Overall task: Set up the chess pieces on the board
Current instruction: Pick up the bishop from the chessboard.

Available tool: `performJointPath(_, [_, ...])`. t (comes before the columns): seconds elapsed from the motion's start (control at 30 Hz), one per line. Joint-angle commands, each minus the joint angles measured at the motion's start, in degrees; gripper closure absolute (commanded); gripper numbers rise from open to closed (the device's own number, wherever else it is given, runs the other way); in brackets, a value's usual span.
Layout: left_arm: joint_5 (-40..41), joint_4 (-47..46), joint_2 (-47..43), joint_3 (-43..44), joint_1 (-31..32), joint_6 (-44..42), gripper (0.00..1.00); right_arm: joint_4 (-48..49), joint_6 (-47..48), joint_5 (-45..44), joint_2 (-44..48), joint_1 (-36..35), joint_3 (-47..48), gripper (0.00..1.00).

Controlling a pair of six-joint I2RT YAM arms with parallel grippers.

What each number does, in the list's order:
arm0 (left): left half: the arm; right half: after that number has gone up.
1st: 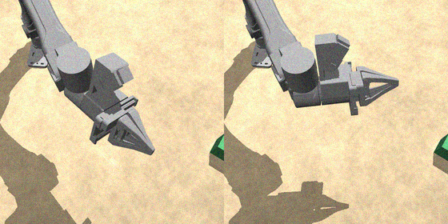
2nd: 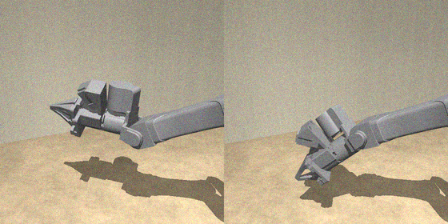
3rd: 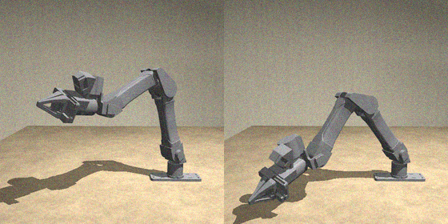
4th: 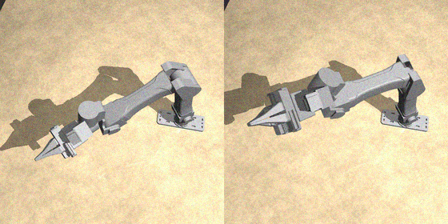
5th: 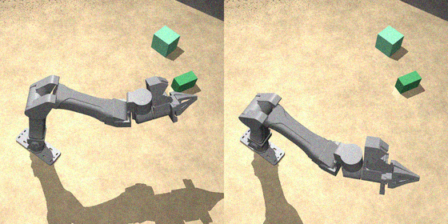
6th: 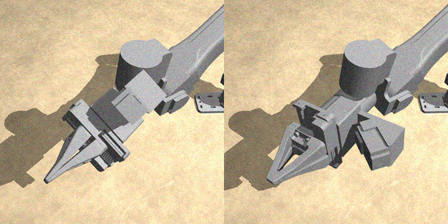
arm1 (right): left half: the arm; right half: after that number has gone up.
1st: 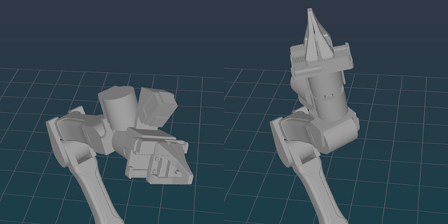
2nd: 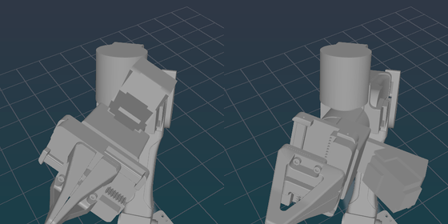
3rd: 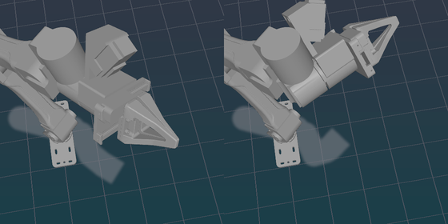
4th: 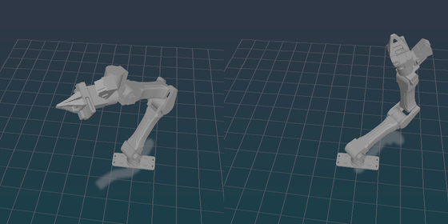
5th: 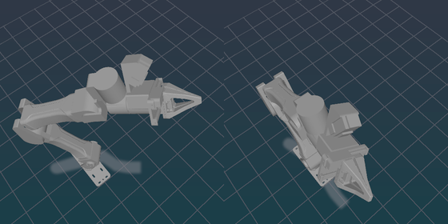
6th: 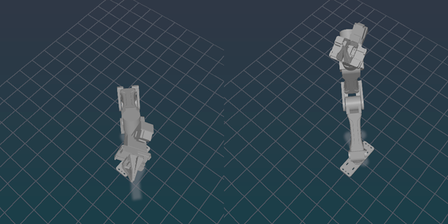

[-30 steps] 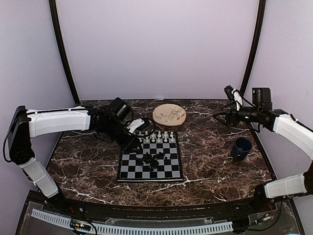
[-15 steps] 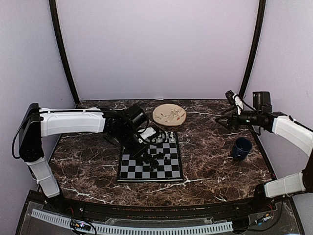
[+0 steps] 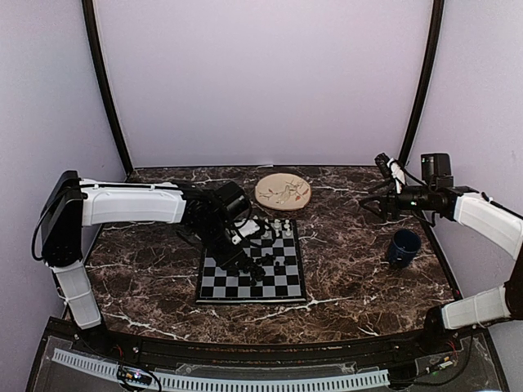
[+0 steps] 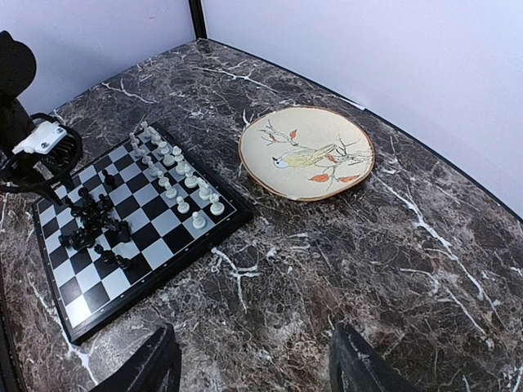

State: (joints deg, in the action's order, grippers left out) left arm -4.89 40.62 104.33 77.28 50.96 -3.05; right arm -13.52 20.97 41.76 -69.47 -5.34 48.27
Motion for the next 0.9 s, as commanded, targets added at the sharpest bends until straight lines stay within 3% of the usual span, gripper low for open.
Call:
performJointPath(0.0, [-0.24,1.68,1.19,1.82,0.1,-0.77,0.7,0.43,0.99,0.17,0.65,-0.02,0.05,0.38])
performJointPath(0.23, [-0.67,1.97,1.83,1.84,0.28,-0.64,0.72,0.34,1.26,0.1,0.66,-0.02,-0.1,0.37])
performJointPath(0.57, [0.14,3.18,2.46,1.85,0.72,-0.54,0.83,0.06,1.22,0.45,0.81,-0.02,0.1,0.37])
performJointPath(0.87, [-0.12,5.39,-0.52,2.51,1.63,-0.26,1.0,-0.02,1.44,0.44,0.66,-0.06,-0.1,0.37])
